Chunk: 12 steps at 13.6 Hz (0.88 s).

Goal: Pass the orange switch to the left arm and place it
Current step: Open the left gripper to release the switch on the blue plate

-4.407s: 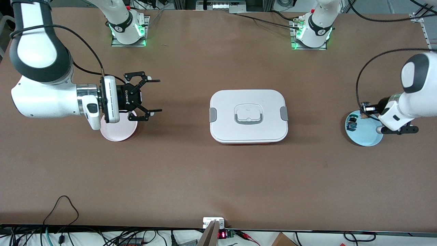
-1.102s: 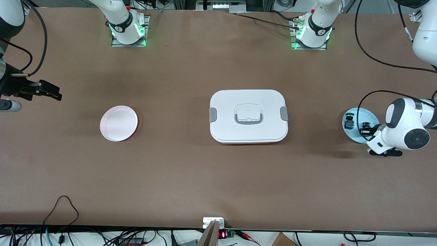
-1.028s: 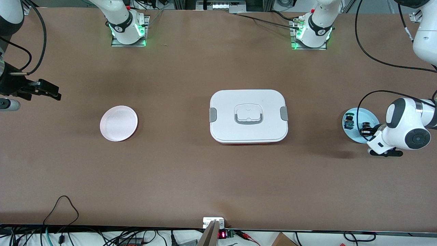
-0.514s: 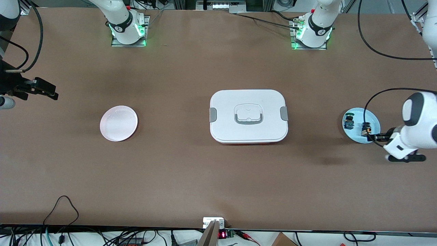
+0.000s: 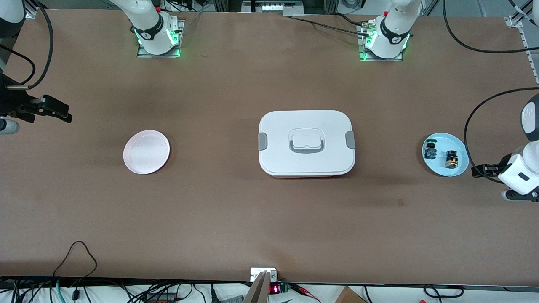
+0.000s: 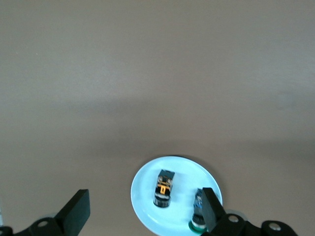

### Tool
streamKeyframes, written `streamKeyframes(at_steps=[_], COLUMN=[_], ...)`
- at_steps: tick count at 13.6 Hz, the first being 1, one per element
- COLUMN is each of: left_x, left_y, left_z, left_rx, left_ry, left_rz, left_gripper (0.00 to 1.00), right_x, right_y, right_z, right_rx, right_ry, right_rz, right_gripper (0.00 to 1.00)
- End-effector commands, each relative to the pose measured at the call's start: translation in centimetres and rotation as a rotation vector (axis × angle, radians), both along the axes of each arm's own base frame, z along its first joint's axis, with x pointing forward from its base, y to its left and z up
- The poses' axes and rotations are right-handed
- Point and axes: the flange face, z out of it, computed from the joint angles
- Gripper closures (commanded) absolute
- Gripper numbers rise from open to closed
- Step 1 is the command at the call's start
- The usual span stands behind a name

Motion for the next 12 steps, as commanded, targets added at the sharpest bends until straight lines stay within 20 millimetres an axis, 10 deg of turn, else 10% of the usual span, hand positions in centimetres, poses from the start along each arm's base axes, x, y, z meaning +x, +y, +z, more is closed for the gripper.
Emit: streamKeyframes(at_steps=[1,8,12], left_x=[-0.9,-2.8,-5.3], left_y=[-2.6,-11.3,-10.5], left_z=[6.3,17.8,22.5], left_rx=[-0.009,-0.169,-0.257], left_ry=[0.0,-0.034,-0.088], left_rz=[-0.034,-0.107,0.007], left_gripper=[0.0,0.0,0.0], right_x=[-0.3,-0.6,-0.7], right_y=[0.0,-0.2,-0.2], right_z=[0.6,0.7,0.8], right_rx=[0.012,0.009,0.005], right_ry=[0.001,0.017,0.018], right_rz=[0.007,0.011,0.011], right_gripper=[0.0,0.0,0.0])
